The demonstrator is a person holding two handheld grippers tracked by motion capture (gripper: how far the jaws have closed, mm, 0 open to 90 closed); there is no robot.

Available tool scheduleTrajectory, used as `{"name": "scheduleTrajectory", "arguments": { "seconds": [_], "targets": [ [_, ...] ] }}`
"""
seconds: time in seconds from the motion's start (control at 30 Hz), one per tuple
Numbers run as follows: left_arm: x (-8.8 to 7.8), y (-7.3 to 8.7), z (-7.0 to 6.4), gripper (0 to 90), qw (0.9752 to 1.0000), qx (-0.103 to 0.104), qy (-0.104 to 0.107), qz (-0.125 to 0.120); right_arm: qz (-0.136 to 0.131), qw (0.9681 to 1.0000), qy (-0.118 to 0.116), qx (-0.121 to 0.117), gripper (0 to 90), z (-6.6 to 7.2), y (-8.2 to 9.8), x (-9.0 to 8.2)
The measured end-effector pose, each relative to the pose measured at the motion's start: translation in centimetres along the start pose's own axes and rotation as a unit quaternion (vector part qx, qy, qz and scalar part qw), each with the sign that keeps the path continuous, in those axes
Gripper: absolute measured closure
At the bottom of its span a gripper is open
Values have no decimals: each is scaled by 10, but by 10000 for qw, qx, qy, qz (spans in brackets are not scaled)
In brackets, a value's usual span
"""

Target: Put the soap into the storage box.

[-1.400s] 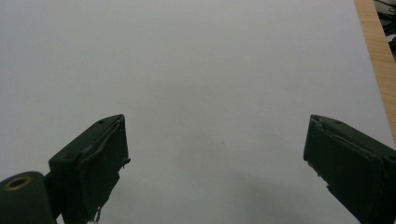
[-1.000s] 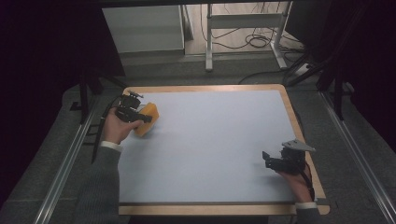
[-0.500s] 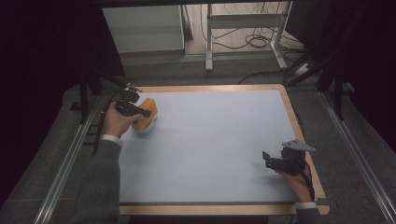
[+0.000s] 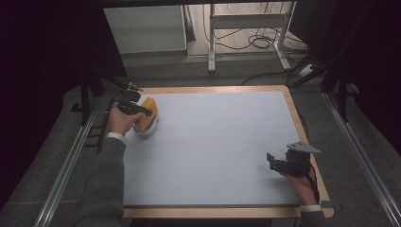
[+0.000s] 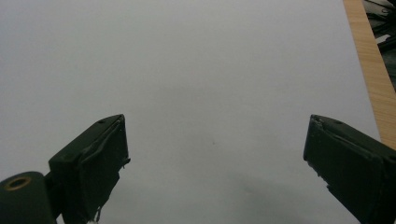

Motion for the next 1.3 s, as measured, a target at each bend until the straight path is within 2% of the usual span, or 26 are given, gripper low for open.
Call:
{"name": "scheduleTrajectory", "arguments": {
  "seconds": [0.13,0.37,0.53,0.63,0.87,1.0,1.03,1.07,1.17,1.2,1.3],
  "targets": [
    [1,-2,5,609,9999,-131,36,-30,0,10000,0,25,65,-1,0,0],
    [9,-2,11,609,9998,-154,-45,105,-2,10000,15,42,65,-2,0,-1],
    [15,-8,14,609,9997,-260,1,17,12,10000,17,27,65,-2,1,-1],
    [20,-10,17,609,9993,-349,-103,-96,4,10000,23,31,65,-3,1,-1],
    [36,-4,21,609,9989,-415,-229,39,2,10000,39,73,65,-5,2,-2],
    [40,-1,24,605,9985,-504,-194,24,16,10000,33,70,65,-4,2,-2],
    [38,-1,25,597,9984,-511,-229,-50,13,10000,28,71,65,-4,2,-1],
    [36,-2,26,565,9983,-508,-262,-74,24,10000,21,62,65,-4,2,-1],
    [32,-2,28,362,9971,-370,-651,-169,29,10000,4,46,65,-3,2,-1],
    [31,-1,30,314,9966,-310,-751,-97,26,10000,2,49,65,-3,2,-1],
    [30,2,34,262,9962,-312,-807,-104,23,10000,4,45,65,-3,2,-1]
  ]
}}
Point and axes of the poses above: each handheld gripper's, and its own axes: x roughly forward along the jaws, y roughly out of its underside, z roughly to its left, the point moved 7 cm from there along x, roughly forward along the jaws, and after that the axes turned 12 degrees about -x, right-handed, at the moved point
